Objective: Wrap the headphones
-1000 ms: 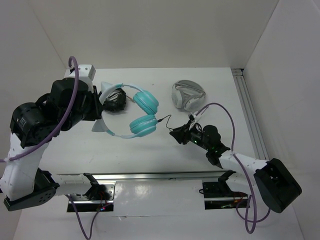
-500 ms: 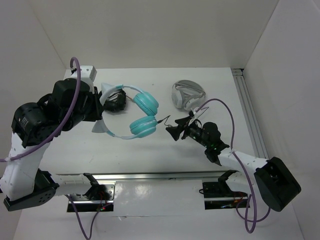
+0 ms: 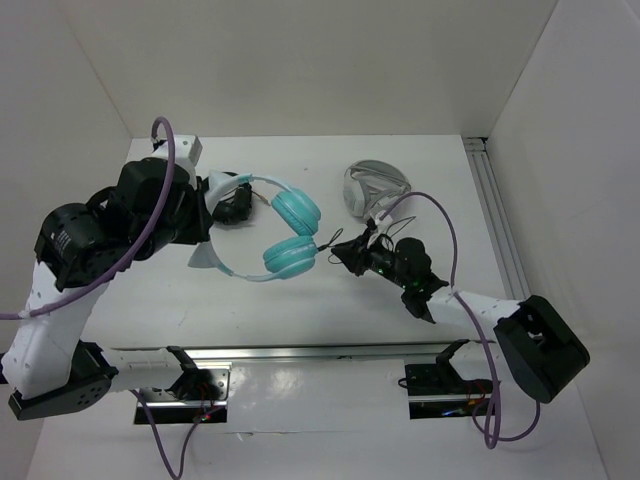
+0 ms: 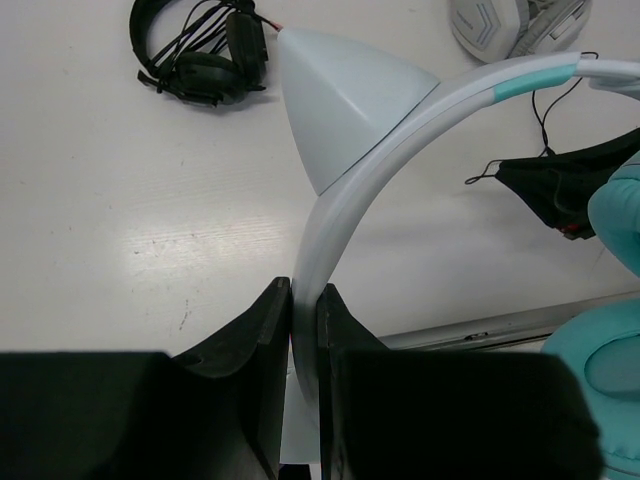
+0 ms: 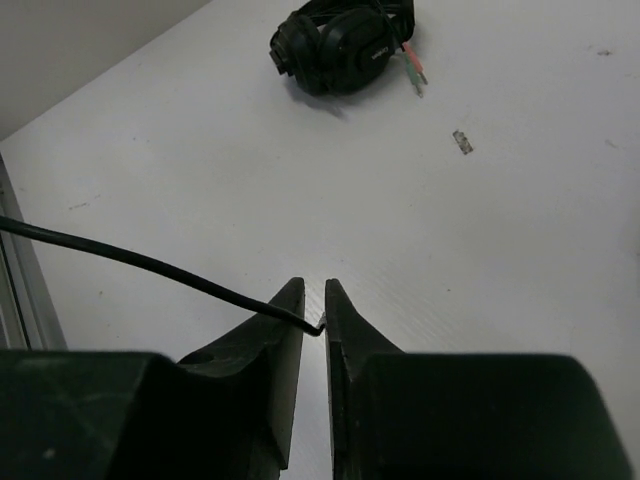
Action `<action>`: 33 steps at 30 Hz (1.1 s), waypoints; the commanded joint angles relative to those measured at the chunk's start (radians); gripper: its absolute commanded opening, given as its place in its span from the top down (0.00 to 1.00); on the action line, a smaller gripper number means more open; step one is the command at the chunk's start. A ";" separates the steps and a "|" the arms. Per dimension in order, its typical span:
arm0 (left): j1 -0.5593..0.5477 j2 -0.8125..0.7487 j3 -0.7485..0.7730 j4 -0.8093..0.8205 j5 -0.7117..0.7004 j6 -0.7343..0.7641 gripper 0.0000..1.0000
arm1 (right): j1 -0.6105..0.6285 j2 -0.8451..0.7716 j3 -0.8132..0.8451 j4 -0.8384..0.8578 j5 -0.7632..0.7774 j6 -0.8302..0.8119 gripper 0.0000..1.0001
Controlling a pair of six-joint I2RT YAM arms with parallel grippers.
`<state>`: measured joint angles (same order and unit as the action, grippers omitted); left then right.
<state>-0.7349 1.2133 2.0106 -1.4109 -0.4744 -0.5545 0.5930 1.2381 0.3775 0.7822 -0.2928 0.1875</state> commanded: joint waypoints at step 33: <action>0.045 0.009 -0.509 0.452 -0.055 0.267 1.00 | 0.432 -0.521 0.372 -0.730 0.692 -0.204 0.98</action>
<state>-0.6899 1.2572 1.5074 -1.0916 -0.7113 -0.3599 1.0168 0.6800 0.6479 0.0532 0.4210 0.0502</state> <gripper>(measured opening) 0.248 0.025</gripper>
